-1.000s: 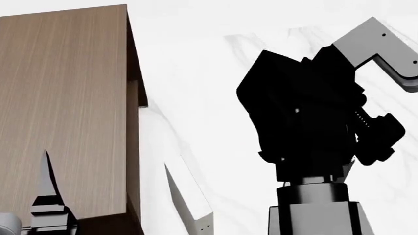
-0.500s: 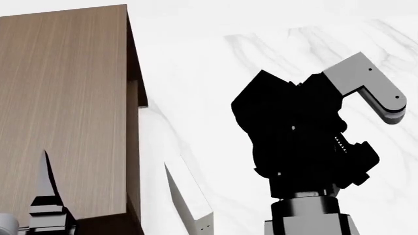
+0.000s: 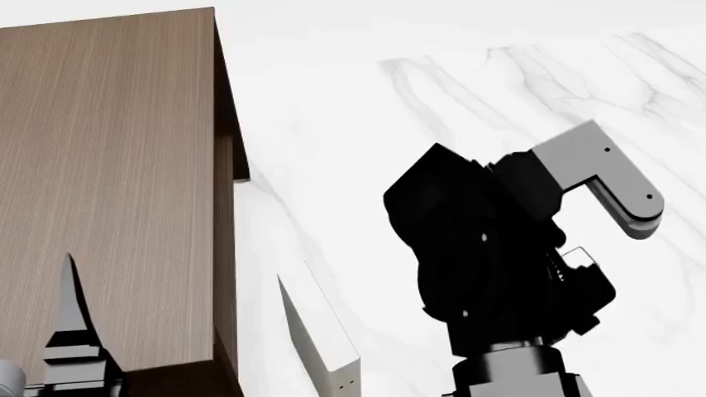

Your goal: Pick up the book in the middle and place it on the cabinet shelf.

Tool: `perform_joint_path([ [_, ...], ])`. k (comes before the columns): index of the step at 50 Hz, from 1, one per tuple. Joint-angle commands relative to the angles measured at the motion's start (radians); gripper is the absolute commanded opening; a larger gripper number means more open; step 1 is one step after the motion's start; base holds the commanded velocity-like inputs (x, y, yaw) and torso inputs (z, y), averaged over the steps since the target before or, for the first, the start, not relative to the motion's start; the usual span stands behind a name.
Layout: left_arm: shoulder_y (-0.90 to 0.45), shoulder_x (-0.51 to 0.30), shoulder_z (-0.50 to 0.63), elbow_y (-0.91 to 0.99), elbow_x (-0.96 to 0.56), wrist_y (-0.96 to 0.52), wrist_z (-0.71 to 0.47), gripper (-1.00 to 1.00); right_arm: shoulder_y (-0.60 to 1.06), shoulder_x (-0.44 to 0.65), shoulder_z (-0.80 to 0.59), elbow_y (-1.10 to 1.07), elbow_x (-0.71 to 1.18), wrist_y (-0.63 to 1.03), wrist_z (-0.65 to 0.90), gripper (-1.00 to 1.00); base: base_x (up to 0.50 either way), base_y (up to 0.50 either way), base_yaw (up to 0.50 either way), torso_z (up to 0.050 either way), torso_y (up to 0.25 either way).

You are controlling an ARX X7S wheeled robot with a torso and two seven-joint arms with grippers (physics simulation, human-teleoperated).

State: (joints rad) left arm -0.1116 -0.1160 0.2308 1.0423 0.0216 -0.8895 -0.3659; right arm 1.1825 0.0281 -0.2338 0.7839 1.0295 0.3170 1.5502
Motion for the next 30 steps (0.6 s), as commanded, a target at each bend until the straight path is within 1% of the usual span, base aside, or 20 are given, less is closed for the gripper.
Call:
perform_joint_path([
  [1,0.006,0.01,-0.042,-0.004,-0.048,0.061,0.036,1.0,-0.005,-0.003,-0.018,0.031,0.011,-0.032,-0.058,1.0,0.0,0.0,0.0,0.0,0.0],
  [23,-0.002,-0.017,-0.034,0.0,-0.085,0.059,-0.004,1.0,0.024,-0.004,-0.067,0.183,0.026,-0.084,-0.187,1.0,0.0,0.0,0.0,0.0,0.0],
  [27,-0.003,-0.022,-0.028,-0.005,-0.09,0.061,-0.011,1.0,0.011,0.005,-0.073,0.177,0.029,-0.086,-0.189,1.0,0.0,0.0,0.0,0.0,0.0],
  [30,-0.002,-0.025,-0.025,-0.009,-0.094,0.067,-0.017,1.0,0.0,0.0,-0.063,0.193,0.04,-0.121,-0.23,1.0,0.0,0.0,0.0,0.0,0.0],
])
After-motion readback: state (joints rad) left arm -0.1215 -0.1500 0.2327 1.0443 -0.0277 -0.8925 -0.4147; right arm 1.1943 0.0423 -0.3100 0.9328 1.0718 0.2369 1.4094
